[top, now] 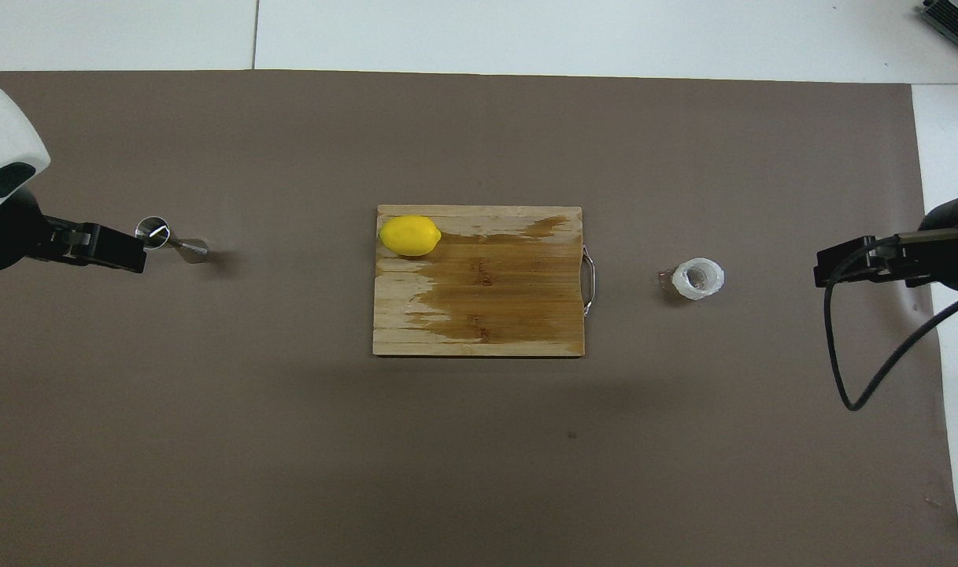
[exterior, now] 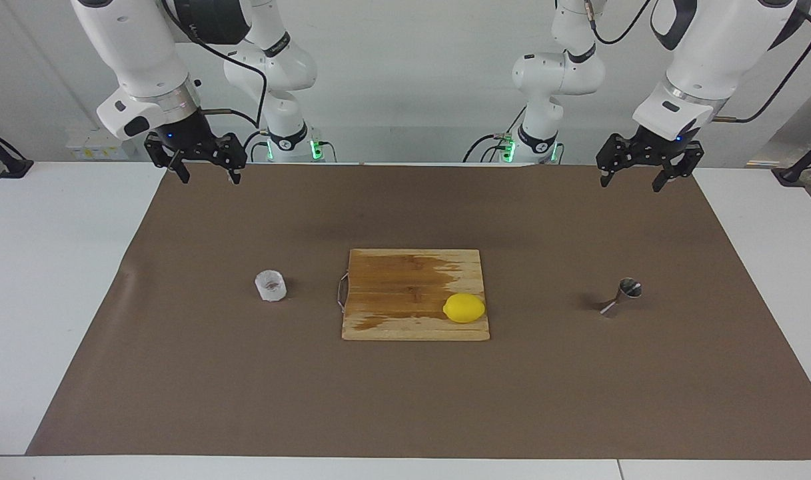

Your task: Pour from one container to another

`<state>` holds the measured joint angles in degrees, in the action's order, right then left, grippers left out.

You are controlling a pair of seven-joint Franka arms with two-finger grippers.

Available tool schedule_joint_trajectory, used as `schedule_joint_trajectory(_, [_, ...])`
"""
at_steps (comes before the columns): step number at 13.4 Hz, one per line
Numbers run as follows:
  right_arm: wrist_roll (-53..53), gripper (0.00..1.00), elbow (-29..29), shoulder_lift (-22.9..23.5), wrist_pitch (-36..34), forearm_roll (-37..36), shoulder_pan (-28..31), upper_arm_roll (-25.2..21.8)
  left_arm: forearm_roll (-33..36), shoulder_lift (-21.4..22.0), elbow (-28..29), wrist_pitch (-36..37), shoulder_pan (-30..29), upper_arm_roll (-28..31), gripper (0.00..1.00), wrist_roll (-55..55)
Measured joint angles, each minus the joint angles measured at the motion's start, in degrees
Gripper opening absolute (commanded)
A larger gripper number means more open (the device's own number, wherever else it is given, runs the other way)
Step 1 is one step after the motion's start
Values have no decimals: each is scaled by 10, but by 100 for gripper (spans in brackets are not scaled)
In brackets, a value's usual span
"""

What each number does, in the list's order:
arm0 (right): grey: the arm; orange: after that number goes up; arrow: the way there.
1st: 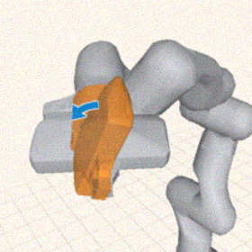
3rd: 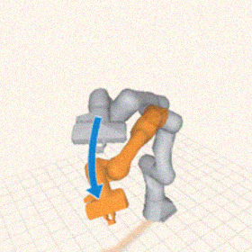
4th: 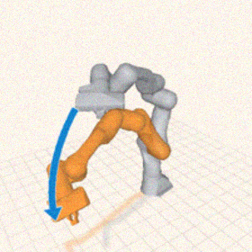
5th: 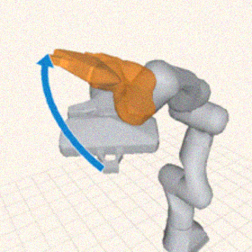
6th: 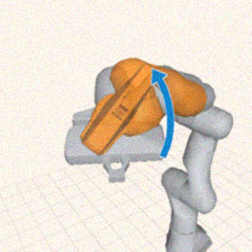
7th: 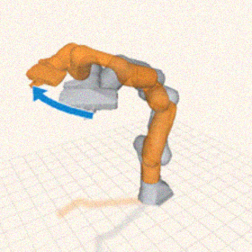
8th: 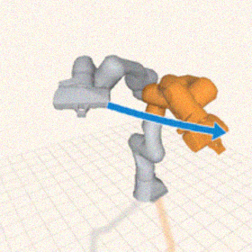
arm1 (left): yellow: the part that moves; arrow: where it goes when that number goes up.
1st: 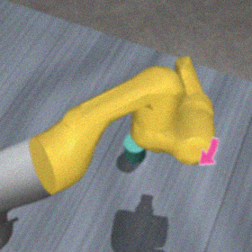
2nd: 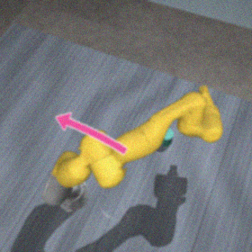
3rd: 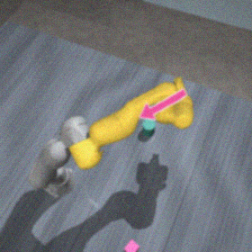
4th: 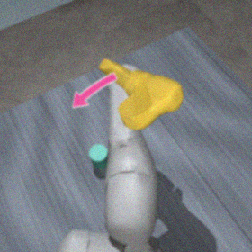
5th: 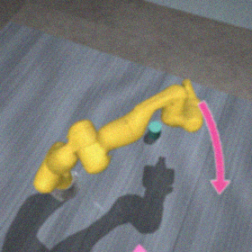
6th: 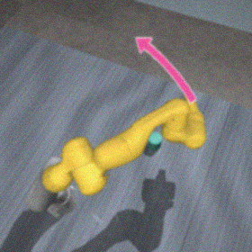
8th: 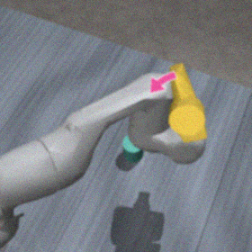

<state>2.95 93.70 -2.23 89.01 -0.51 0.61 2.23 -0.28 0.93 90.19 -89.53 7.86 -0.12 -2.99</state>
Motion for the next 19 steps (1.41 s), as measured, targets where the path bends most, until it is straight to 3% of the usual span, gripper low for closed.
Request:
schedule_joint_trajectory(6, [0,100,0,0,0,0,0,0,0,0,2,13,0,1,100,21])
schedule_joint_trajectory(11, [0,100,0,0,0,0,0,0,-58,-8,5,15,-41,4,100,180])
schedule_joint_trajectory(14, [0,100,0,0,0,0,0,0,-129,-44,4,2,-93,6,100,288])
schedule_joint_trajectory(19, [0,100,0,0,0,0,0,0,-224,-140,-36,-38,-159,8,100,439])
